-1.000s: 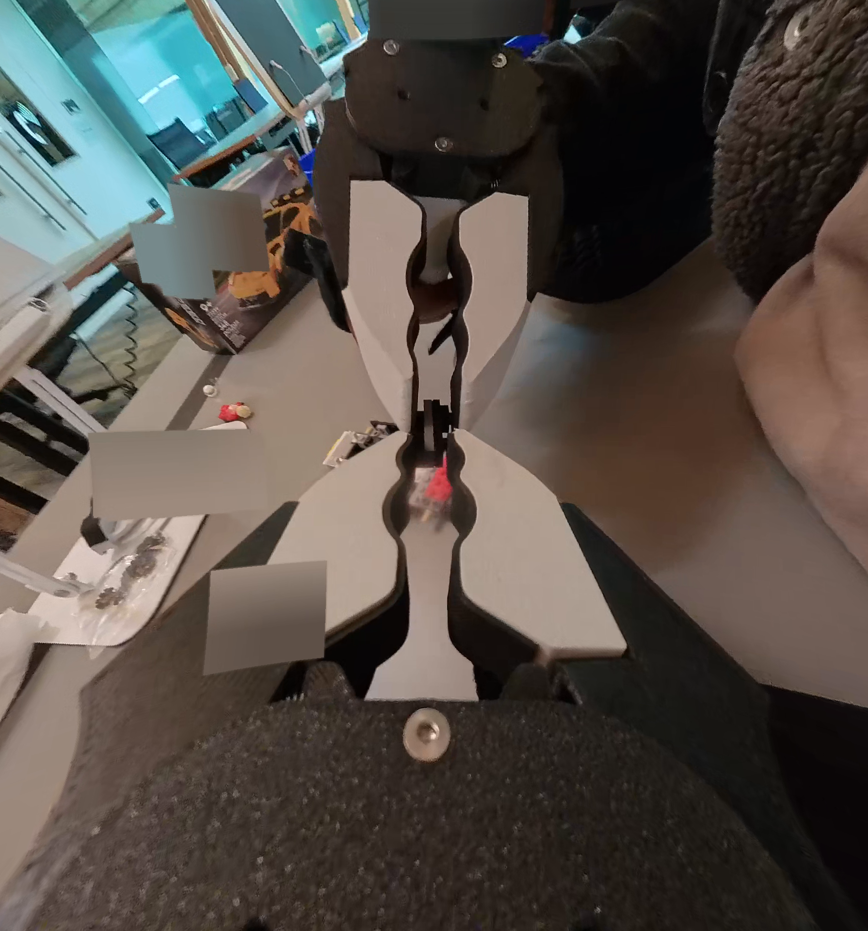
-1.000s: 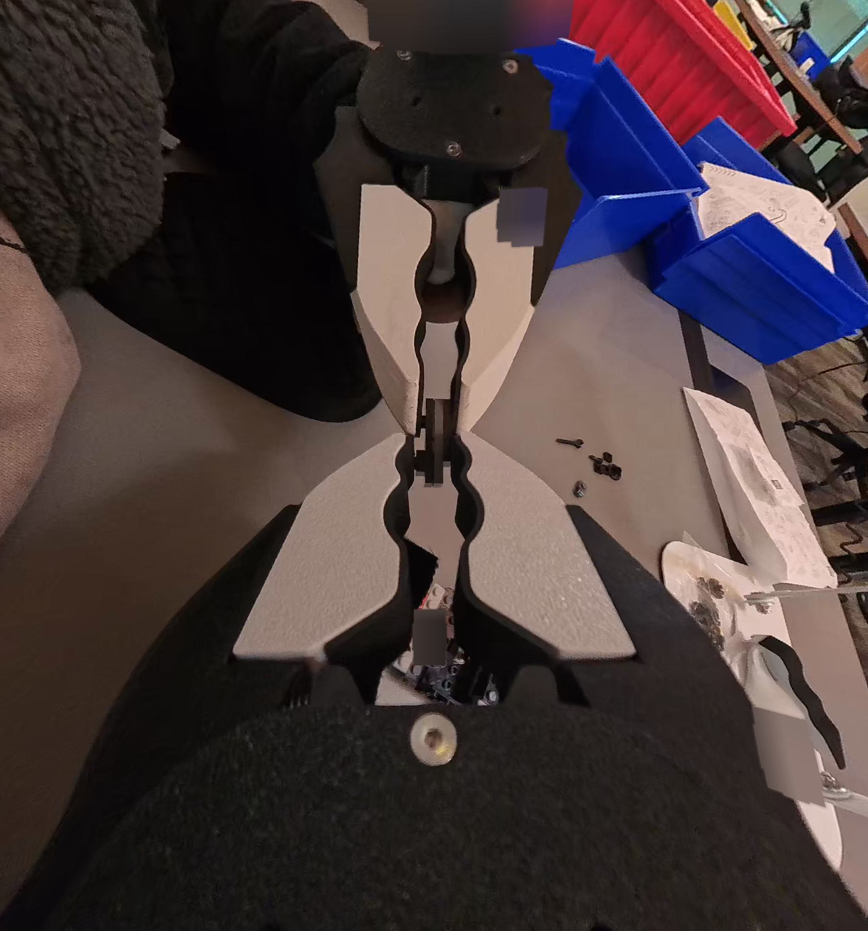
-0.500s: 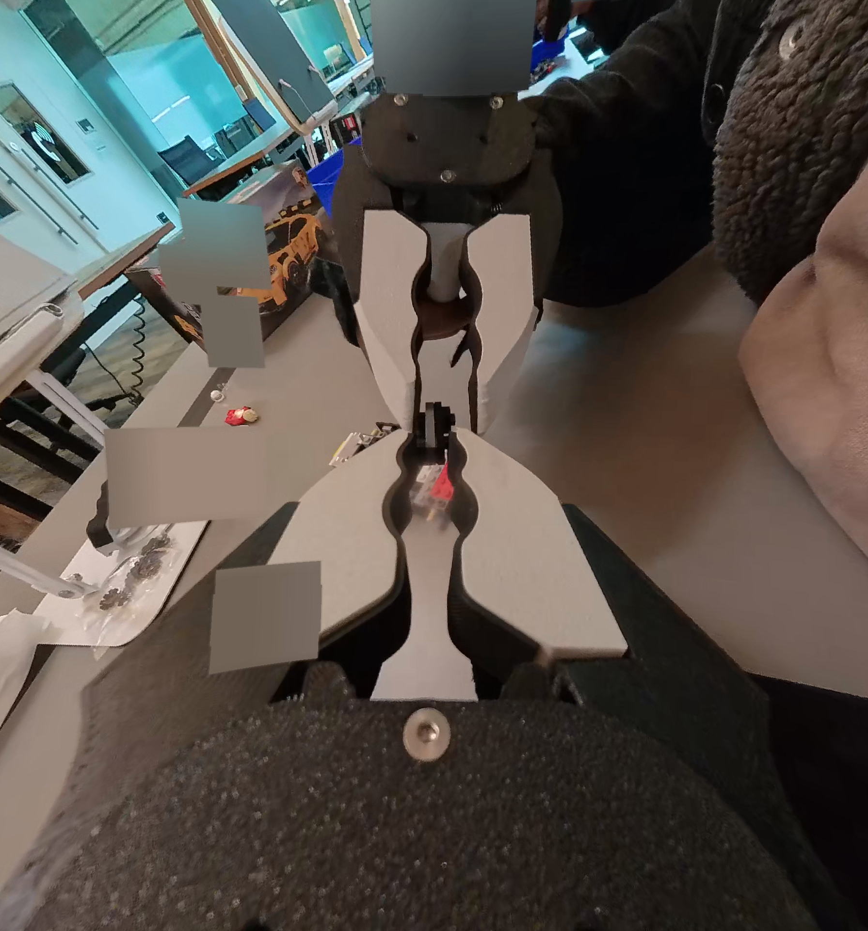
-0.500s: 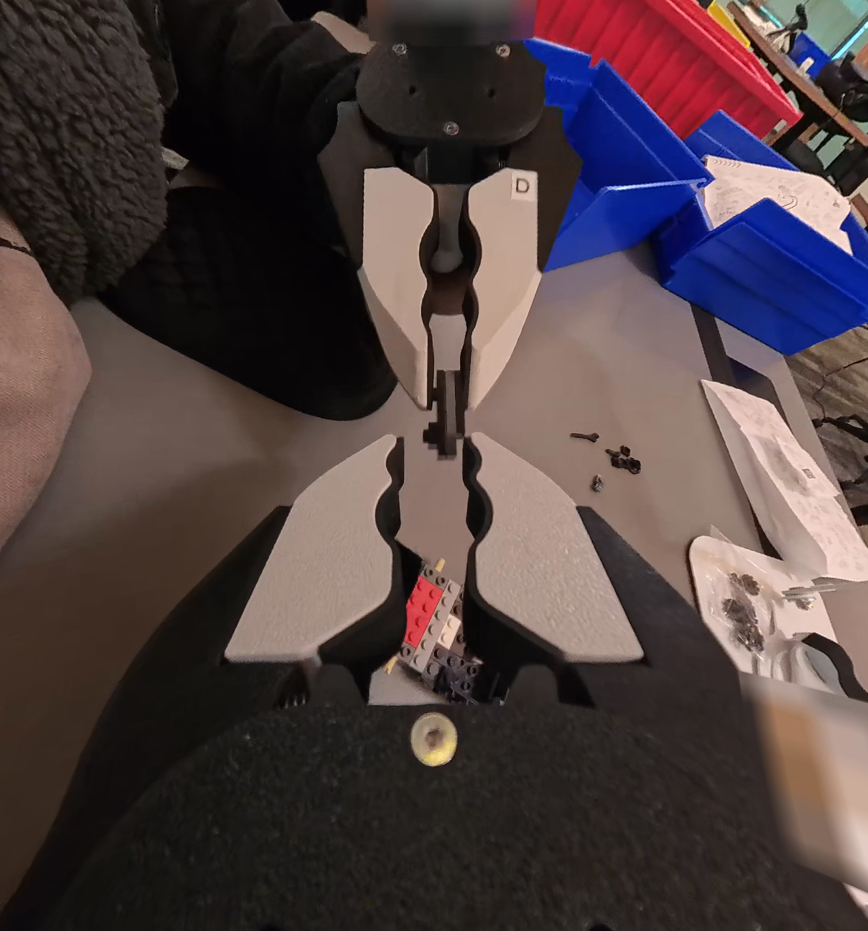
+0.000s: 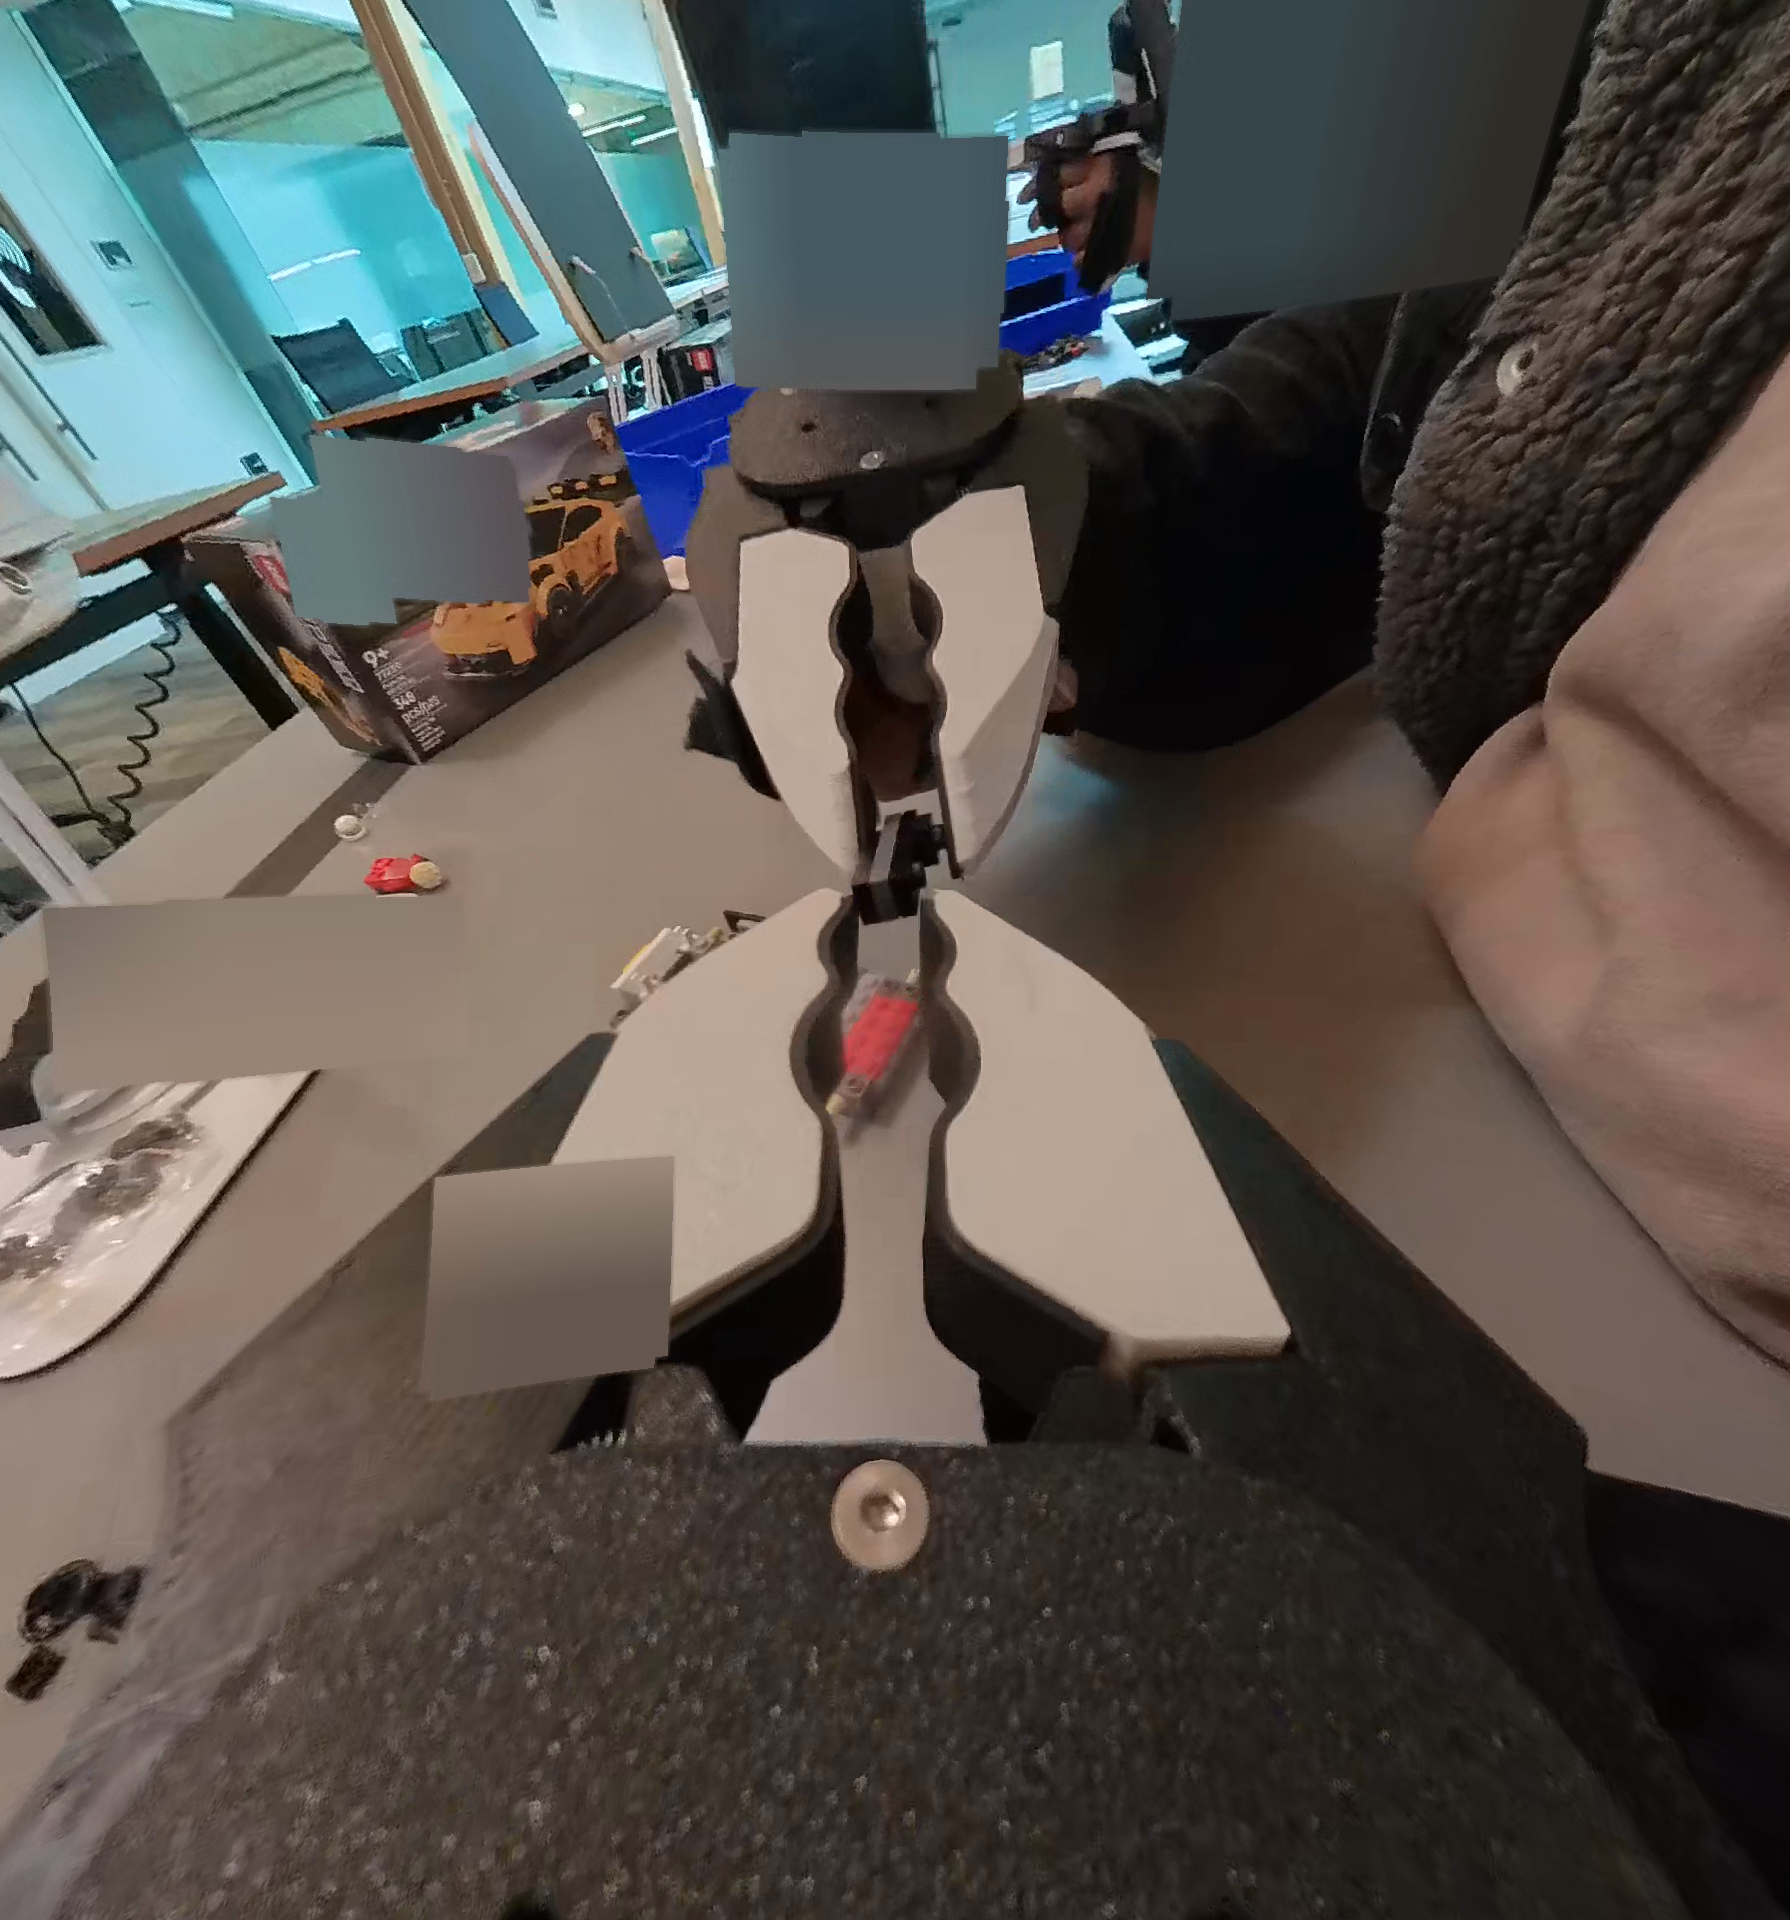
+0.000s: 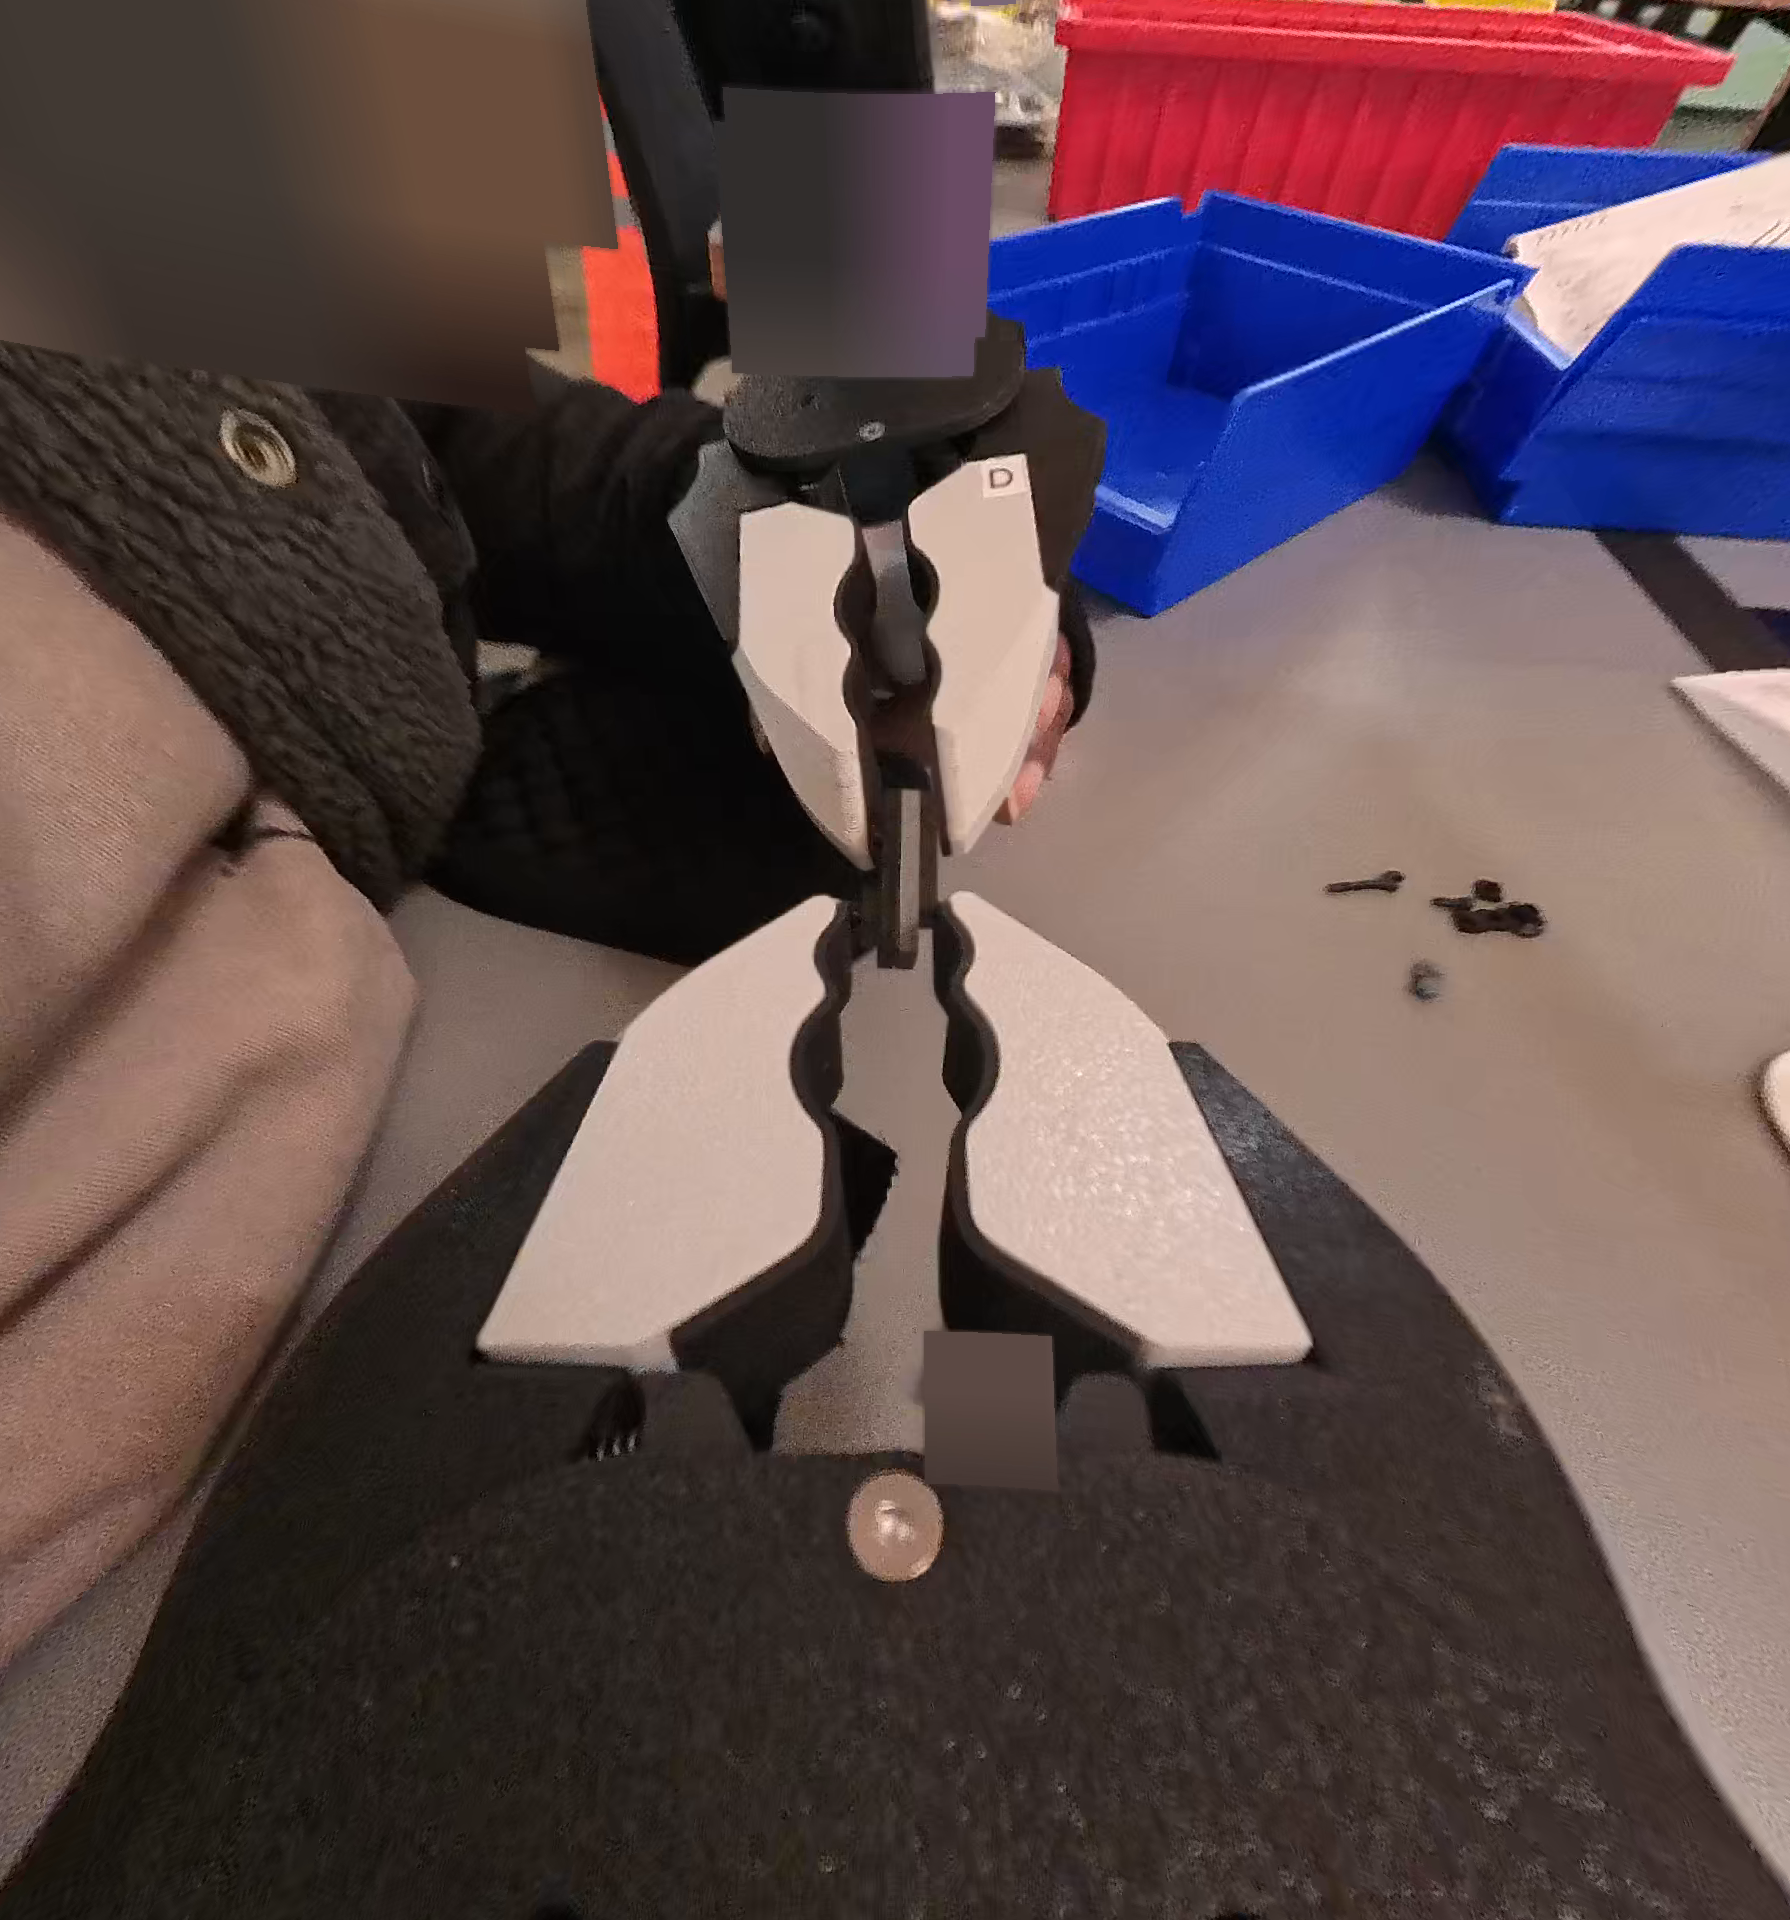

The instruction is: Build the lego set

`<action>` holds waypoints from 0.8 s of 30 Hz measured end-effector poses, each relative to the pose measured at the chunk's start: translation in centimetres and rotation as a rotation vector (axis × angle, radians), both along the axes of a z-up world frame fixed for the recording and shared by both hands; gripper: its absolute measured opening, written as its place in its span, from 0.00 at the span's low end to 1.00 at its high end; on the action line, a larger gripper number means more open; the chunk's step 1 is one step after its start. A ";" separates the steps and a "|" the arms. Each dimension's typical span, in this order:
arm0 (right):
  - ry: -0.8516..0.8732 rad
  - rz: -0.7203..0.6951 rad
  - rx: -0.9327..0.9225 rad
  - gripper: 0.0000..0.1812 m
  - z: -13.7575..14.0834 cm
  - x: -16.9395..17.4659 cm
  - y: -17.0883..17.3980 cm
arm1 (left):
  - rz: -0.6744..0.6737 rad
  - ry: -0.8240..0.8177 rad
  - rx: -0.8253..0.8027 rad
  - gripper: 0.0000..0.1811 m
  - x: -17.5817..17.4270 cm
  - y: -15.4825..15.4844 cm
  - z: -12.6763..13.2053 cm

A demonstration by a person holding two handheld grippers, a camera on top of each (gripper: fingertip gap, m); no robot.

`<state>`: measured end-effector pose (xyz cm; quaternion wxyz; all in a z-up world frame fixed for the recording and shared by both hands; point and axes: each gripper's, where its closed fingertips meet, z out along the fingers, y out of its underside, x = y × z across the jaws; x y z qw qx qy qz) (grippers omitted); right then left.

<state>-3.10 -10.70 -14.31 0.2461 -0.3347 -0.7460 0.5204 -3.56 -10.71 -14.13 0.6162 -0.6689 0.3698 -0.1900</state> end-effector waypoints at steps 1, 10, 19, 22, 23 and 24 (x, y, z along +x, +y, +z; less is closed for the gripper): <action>-0.009 0.003 -0.038 0.08 0.1 0.1 0.0 | -0.002 -0.014 -0.006 0.06 0.0 0.0 0.1; -0.061 -0.056 -0.129 0.08 -0.5 -0.6 0.8 | 0.010 -0.241 -0.176 0.05 -0.4 0.9 0.3; -0.013 -0.178 -0.021 0.08 -1.3 -1.9 1.4 | 0.115 -0.325 -0.203 0.08 -0.8 2.8 0.9; -0.019 -0.185 -0.143 0.08 -0.1 -1.7 1.8 | 0.113 -0.240 -0.163 0.12 -0.8 2.6 1.0; -0.023 -0.185 -0.209 0.08 0.5 -1.6 2.0 | 0.107 -0.206 -0.126 0.14 -0.7 2.4 1.2; -0.034 -0.186 -0.271 0.08 0.9 -1.5 2.3 | 0.108 -0.168 -0.084 0.14 -0.5 2.3 1.4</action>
